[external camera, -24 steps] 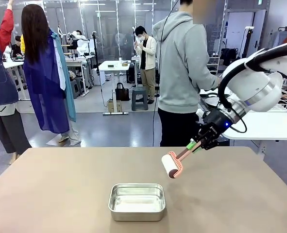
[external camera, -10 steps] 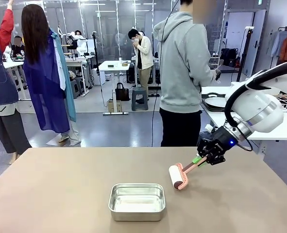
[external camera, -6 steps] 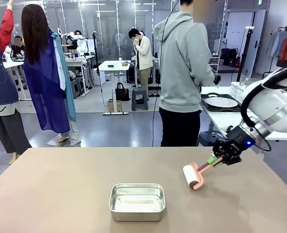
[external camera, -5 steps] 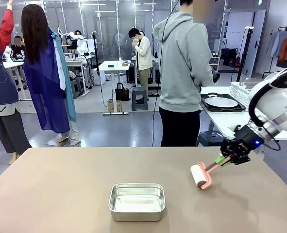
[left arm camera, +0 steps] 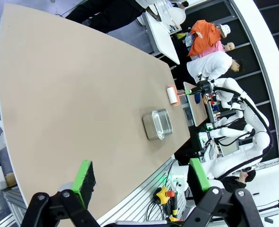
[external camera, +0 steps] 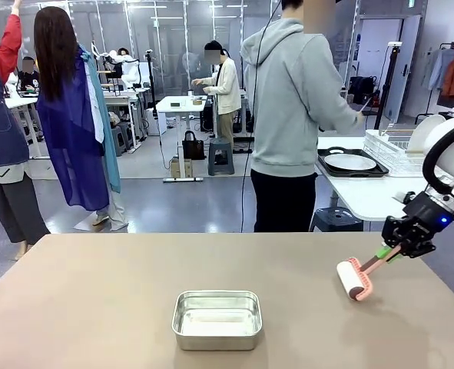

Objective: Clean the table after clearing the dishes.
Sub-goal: When the right (or left) Handle tray is removed, use the right hand (or left hand) to clean the right (or left) side of the table with the Lint Roller.

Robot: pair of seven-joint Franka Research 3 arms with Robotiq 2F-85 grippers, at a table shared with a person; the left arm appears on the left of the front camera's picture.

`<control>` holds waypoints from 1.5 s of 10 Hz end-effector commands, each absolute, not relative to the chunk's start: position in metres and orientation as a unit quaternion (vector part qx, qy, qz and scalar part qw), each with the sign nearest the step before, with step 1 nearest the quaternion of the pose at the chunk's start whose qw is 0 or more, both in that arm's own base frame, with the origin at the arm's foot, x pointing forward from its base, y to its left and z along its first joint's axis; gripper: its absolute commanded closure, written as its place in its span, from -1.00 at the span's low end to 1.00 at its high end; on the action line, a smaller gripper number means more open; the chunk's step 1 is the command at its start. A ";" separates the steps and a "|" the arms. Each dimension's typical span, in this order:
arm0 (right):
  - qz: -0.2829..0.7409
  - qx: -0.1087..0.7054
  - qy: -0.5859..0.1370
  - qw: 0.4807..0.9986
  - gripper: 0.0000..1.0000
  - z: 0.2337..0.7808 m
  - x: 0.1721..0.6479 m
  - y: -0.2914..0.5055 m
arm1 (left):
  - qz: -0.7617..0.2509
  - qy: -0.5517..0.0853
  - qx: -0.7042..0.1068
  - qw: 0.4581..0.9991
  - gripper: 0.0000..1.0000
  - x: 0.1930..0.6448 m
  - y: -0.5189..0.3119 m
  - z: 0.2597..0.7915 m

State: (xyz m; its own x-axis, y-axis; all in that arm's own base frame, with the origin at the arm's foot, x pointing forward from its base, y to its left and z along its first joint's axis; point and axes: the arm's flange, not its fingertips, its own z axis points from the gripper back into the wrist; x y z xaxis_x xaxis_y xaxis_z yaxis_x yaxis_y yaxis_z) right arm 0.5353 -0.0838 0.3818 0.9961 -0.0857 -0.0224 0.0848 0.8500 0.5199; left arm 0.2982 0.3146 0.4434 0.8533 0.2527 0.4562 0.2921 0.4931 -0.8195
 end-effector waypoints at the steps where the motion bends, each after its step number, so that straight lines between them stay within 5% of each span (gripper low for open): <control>1: -0.072 0.185 0.006 0.980 0.58 0.366 0.535 -0.109 | -0.016 -0.269 -0.499 0.824 -1.00 0.294 0.315 0.447; 11: -0.053 0.101 -0.048 0.992 0.58 0.516 0.473 -0.096 | -0.016 -0.269 -0.499 0.824 -1.00 0.294 0.315 0.447; 15: -0.037 0.111 -0.056 0.992 0.58 0.527 0.476 -0.100 | -0.016 -0.269 -0.499 0.824 -1.00 0.294 0.315 0.447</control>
State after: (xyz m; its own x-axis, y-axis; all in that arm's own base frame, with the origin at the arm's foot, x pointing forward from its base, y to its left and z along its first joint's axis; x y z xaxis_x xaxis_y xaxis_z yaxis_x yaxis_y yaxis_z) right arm 0.4750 -0.0971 0.5286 0.9913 -0.0912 0.0952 0.0678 0.9720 0.2251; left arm 0.2984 0.3144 0.4434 0.8534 0.2522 0.4562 0.2923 0.4931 -0.8194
